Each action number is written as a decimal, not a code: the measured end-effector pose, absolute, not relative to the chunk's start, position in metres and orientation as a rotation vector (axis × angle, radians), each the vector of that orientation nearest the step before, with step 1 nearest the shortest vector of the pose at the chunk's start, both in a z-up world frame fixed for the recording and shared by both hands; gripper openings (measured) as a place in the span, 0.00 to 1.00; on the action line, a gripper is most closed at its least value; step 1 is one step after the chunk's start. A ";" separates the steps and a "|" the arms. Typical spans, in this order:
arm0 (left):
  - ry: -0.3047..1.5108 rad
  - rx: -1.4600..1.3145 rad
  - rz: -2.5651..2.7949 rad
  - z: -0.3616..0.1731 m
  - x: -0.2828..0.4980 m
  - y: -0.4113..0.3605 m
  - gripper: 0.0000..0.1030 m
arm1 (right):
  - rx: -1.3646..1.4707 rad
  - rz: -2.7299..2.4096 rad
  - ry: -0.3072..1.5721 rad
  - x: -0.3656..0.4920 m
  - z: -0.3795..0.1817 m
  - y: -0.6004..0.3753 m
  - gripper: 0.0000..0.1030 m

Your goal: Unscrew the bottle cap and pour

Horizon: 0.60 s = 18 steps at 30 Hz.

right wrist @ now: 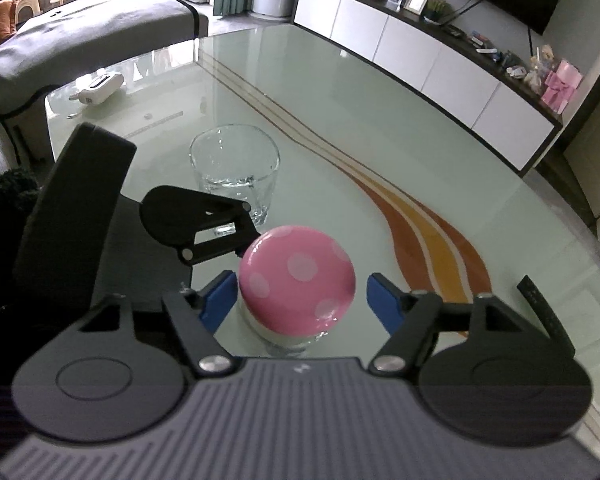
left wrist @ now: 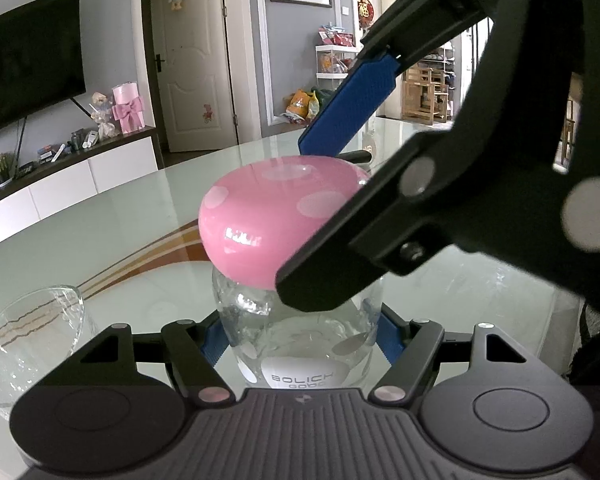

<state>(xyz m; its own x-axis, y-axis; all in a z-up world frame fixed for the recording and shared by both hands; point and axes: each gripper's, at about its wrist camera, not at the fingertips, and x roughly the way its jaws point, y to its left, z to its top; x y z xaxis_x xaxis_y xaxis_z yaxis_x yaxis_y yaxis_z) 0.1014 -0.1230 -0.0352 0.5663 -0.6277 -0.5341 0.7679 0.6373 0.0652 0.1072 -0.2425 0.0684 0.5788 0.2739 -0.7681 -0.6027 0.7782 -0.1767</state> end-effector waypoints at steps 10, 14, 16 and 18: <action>0.501 0.306 -0.836 -0.036 0.098 -0.123 0.73 | -0.435 0.532 0.809 0.107 0.069 -0.241 0.63; 0.503 0.305 -0.835 -0.032 0.103 -0.124 0.73 | -0.437 0.533 0.810 0.107 0.069 -0.241 0.63; 0.502 0.305 -0.836 -0.033 0.102 -0.124 0.73 | -0.440 0.535 0.810 0.107 0.070 -0.241 0.63; 0.502 0.305 -0.836 -0.033 0.102 -0.124 0.73 | -0.447 0.539 0.810 0.107 0.070 -0.241 0.63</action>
